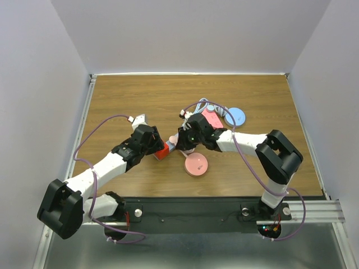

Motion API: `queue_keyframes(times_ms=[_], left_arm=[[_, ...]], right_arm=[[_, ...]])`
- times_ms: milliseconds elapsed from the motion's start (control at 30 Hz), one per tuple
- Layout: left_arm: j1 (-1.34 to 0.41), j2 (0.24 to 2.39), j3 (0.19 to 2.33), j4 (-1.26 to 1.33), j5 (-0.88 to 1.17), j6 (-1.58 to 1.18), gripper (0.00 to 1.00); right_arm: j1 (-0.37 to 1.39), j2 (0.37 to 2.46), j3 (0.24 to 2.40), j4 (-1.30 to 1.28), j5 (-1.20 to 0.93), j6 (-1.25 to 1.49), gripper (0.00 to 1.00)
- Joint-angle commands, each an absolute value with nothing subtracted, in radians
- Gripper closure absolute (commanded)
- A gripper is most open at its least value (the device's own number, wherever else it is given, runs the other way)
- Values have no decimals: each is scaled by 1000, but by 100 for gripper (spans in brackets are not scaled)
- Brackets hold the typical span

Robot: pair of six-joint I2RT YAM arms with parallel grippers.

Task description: Insert the plug

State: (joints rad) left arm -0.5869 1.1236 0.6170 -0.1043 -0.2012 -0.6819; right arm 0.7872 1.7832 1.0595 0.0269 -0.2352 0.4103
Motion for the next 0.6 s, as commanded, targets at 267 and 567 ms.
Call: queue_keyframes(times_ms=[267,567], left_arm=[[-583,1137,583,-80,-135,-637,27],[-580,1134,581,-89,-129,-624,27]], right_arm=[[796,1743,1160,-41,-325,278,100],[796,1792,1166,-67,-368,262,100]])
